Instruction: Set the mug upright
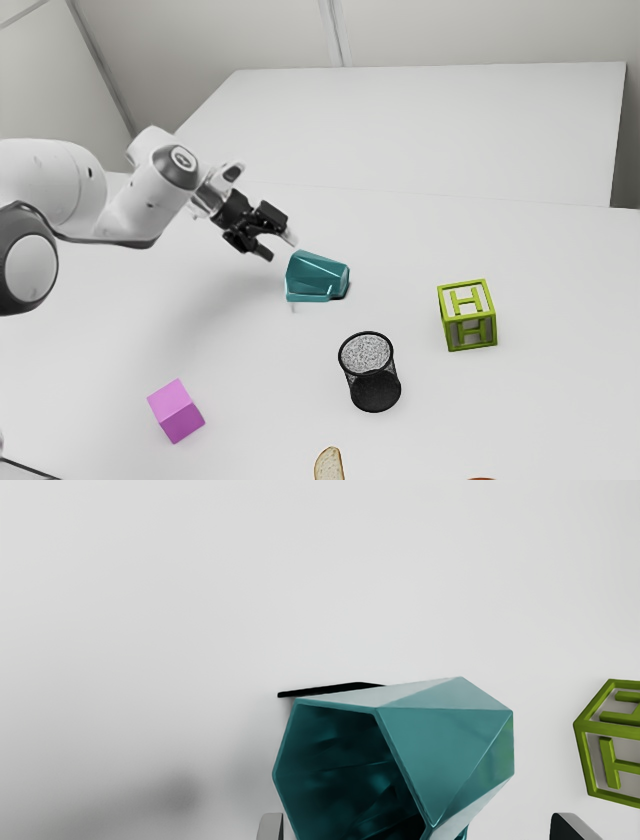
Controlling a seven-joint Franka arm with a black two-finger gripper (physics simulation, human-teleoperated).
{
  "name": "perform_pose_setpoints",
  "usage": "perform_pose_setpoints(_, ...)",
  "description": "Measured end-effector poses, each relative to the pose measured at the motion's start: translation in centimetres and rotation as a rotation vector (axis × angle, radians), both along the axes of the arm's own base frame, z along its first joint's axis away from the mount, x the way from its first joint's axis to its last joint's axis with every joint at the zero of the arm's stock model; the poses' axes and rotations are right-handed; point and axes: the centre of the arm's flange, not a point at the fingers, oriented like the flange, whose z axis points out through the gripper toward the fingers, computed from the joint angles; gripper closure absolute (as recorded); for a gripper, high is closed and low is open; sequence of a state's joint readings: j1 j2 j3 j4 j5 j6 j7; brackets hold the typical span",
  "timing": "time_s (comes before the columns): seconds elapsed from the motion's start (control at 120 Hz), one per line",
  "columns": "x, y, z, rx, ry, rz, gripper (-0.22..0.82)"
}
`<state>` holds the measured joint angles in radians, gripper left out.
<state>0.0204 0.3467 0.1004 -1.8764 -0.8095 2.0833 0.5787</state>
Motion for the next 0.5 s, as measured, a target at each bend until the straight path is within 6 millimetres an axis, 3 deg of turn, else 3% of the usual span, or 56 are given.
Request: perform_pose_setpoints(0.5,-0.9,-1.6,-3.9,-0.185,-0.051,0.027,0.03)
